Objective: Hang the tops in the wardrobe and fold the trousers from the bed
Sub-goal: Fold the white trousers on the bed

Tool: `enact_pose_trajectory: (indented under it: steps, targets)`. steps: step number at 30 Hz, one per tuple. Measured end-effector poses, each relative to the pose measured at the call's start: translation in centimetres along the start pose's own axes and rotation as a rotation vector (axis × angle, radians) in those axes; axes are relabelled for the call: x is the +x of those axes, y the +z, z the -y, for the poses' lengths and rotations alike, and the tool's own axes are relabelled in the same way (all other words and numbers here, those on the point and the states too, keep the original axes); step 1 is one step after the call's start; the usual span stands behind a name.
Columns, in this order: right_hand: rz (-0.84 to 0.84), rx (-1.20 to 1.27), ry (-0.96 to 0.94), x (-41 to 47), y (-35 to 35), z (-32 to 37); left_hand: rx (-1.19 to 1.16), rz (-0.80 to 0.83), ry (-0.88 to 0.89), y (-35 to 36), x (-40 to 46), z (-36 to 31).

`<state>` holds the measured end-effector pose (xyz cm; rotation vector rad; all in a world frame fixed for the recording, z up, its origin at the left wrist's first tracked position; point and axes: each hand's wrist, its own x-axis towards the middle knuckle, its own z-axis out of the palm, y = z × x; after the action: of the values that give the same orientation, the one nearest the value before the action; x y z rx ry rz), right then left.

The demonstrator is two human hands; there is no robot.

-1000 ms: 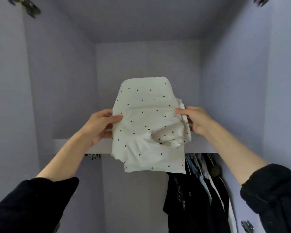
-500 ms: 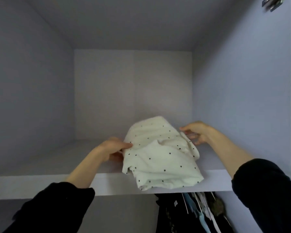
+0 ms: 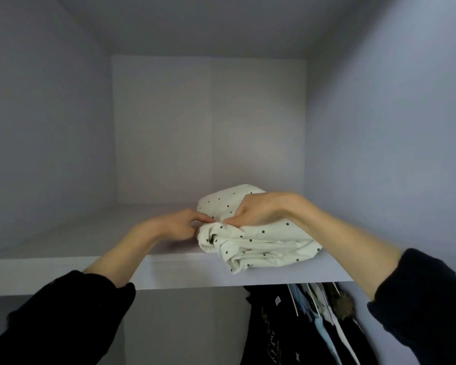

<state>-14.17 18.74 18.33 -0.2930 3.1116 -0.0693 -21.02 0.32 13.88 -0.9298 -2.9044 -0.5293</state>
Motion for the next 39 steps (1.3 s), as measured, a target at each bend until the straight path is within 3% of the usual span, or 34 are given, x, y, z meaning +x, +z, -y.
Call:
enact_pose_trajectory:
  steps: [9,12,14,16,18,20,23,27,31,35,39]
  targets:
    - [0.113,-0.261,0.306,-0.1,-0.5,-6.5,0.092,0.035,0.211,1.0,0.9,-2.6]
    - [-0.101,-0.274,0.433,0.6,-0.6,-10.5,0.075,0.069,0.265,1.6,2.0,-4.1]
    - [-0.340,-0.126,0.316,0.9,0.1,-11.5,0.175,0.094,0.268,2.1,3.1,-4.5]
    - [-0.442,-0.012,0.126,1.3,1.4,-11.4,0.300,0.126,0.229,2.6,4.9,-4.8]
    - [-0.299,0.097,0.024,1.9,2.5,-11.6,0.404,0.146,0.188,2.8,6.8,-5.1]
    - [-0.052,0.215,0.055,2.6,2.6,-12.3,0.482,0.147,0.166,3.0,8.4,-5.3]
    - [0.076,0.119,0.173,4.8,1.2,-15.7,0.600,0.108,0.157,3.5,11.9,-6.4]
    - [0.070,-0.145,0.280,8.0,0.2,-18.8,0.640,0.044,0.174,4.2,16.2,-8.0]
    - [-0.044,-0.346,0.313,11.6,0.8,-22.0,0.555,0.012,0.121,4.5,20.1,-7.2]
    - [-0.188,-0.347,0.304,14.3,1.7,-25.1,0.532,0.005,0.095,4.9,23.0,-6.4]
    - [-0.185,-0.237,0.308,15.8,2.6,-26.7,0.477,-0.001,0.118,5.3,25.1,-6.0]
